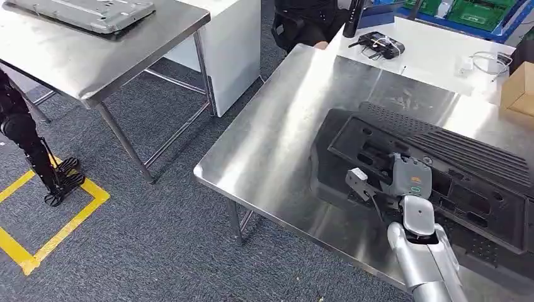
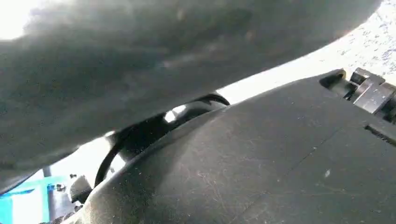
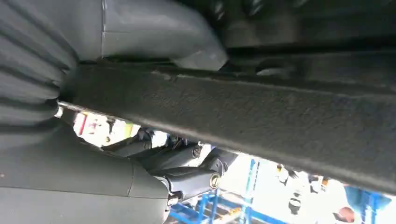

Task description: Take the parts from the cabinet and place them on the table.

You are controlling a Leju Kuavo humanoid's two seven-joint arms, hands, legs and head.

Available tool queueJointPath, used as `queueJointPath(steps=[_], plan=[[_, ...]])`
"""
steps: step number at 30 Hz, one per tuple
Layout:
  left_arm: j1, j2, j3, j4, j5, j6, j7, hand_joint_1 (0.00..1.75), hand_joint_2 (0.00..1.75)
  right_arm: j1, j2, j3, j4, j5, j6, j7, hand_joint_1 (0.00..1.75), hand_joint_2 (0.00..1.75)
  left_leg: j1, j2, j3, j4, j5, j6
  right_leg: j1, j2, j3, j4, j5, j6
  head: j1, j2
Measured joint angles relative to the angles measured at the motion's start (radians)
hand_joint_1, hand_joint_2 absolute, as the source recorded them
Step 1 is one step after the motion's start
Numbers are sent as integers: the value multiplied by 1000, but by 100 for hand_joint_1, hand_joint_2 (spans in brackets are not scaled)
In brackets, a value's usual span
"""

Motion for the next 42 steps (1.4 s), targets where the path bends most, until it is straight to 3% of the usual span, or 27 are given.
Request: queueJointPath(steps=[10, 15, 23, 27, 35, 38, 42], plan=[[0, 0, -4, 0, 10, 3, 0, 0, 0, -22, -8, -23, 53, -5, 1, 4, 0, 0, 0, 2, 9, 0, -2, 2, 0, 3, 8, 0, 0, 0, 0, 0], [0, 0, -3, 0, 19, 7, -5, 0, 0, -1, -1, -26, 41, 14, -68, -19, 0, 0, 1, 5, 8, 0, 0, 2, 1, 5, 17, 0, 4, 0, 0, 0], [1, 0, 0, 0, 21, 14, -12, 0, 0, 68, 41, -23, -76, 47, -200, -67, 0, 0, 2, 5, 1, 0, 2, 1, 2, 7, 10, 1, 4, 0, -1, 0], [1, 0, 0, 0, 21, 14, -13, 0, 0, 78, 60, -19, -111, 41, -216, -80, 0, 0, 3, 4, -1, 0, 2, 0, 3, 6, 10, 1, 4, 1, 0, 0], [1, 0, 0, 0, 16, 7, -24, 0, 0, 124, 106, -15, -250, -49, -360, -202, 0, 0, 3, 3, -8, 0, 2, 1, 3, 4, 3, 1, 4, 1, -1, 0], [1, 0, 0, 0, 15, 2, -29, 0, 0, 141, 116, -5, -308, -58, -367, -220, 0, 0, 3, 3, -9, 0, 2, 1, 3, 4, 2, 1, 4, 1, -1, 0], [1, -1, 1, 0, 15, 2, -30, 0, 0, 161, 125, 7, -365, -34, -334, -195, 0, 0, 3, 3, -9, 0, 2, 1, 3, 4, 2, 1, 4, 1, -1, 0]])
